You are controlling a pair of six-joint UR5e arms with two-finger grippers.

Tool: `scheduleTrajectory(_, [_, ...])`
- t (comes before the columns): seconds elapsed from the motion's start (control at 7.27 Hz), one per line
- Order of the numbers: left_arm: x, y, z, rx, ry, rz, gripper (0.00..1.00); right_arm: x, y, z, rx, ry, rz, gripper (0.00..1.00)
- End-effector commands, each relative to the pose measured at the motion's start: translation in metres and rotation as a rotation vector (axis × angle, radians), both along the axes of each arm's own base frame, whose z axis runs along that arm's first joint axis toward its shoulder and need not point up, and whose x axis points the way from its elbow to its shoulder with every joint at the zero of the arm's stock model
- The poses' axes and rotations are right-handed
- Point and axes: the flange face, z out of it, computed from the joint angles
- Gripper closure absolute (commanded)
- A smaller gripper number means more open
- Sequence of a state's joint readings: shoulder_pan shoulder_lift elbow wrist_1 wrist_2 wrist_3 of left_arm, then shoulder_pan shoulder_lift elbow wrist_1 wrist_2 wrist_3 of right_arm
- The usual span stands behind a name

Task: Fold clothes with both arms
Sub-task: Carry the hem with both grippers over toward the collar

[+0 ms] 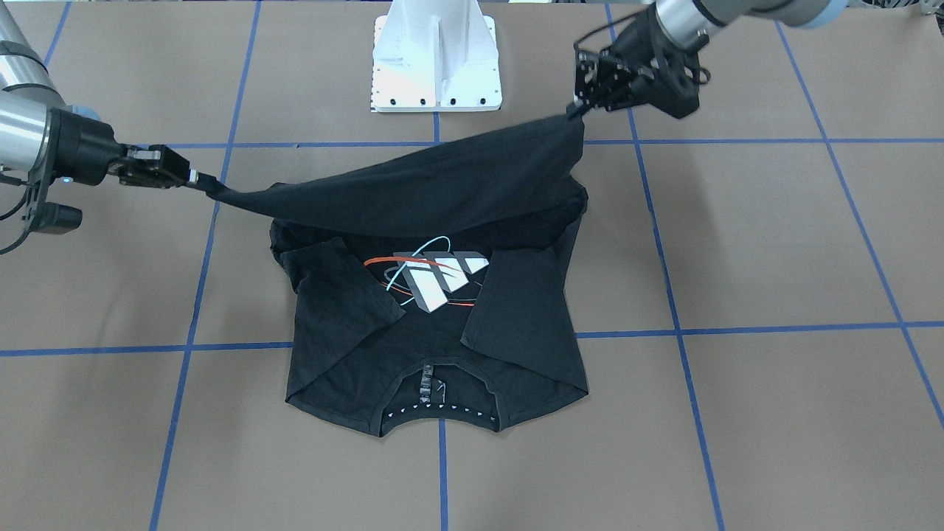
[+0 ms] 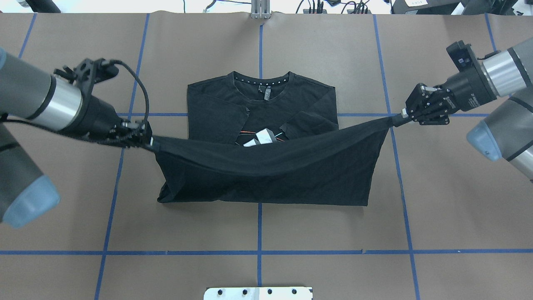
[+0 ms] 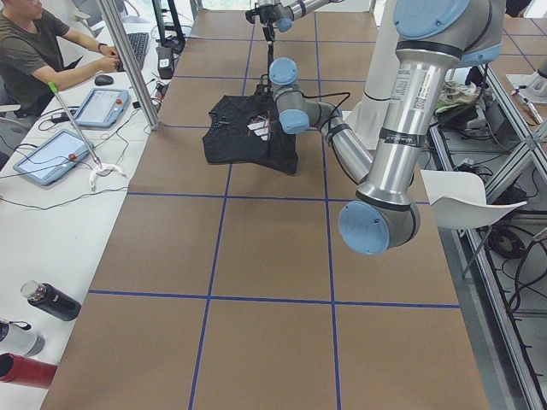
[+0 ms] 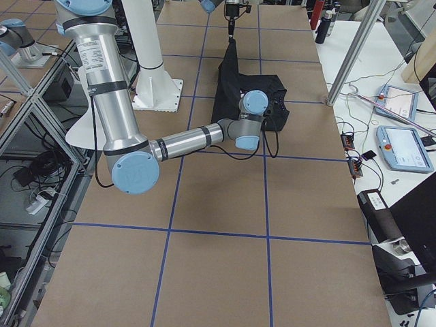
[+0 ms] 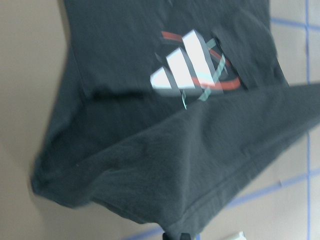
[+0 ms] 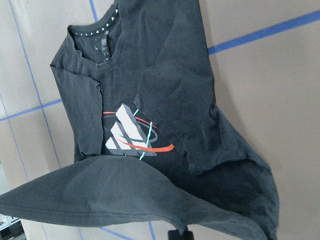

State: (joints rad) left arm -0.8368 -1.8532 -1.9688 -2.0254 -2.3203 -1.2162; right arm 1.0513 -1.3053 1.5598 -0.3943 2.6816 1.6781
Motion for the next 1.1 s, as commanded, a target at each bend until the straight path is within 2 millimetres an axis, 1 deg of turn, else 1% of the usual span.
scheduleTrajectory(0.0, [-0.013, -0.063, 0.034, -0.007, -0.036, -0.076, 1.00, -0.006, -0.030, -0.006, 0.029, 0.011, 0.099, 1.00])
scheduleTrajectory(0.14, [0.004, -0.083, 0.029, -0.006, -0.034, -0.076, 1.00, -0.013, -0.046, -0.009, 0.030, 0.018, 0.131, 1.00])
scheduleTrajectory(0.28, [0.016, -0.103, 0.034, 0.017, -0.029, -0.097, 1.00, -0.020, -0.062, -0.006, 0.024, 0.031, 0.170, 1.00])
scheduleTrajectory(0.41, [0.026, -0.119, 0.063, 0.050, -0.021, -0.131, 1.00, -0.026, -0.075, 0.001, 0.025, 0.047, 0.190, 1.00])
scheduleTrajectory(0.55, [0.033, -0.128, 0.089, 0.060, -0.010, -0.132, 1.00, -0.032, -0.087, 0.012, 0.039, 0.069, 0.206, 1.00])
scheduleTrajectory(0.69, [0.035, -0.132, 0.099, 0.056, -0.022, -0.146, 1.00, -0.037, -0.099, 0.014, 0.036, 0.081, 0.223, 1.00])
scheduleTrajectory(0.96, [0.035, -0.135, 0.103, 0.057, -0.034, -0.168, 1.00, -0.052, -0.127, 0.010, 0.017, 0.111, 0.271, 1.00])
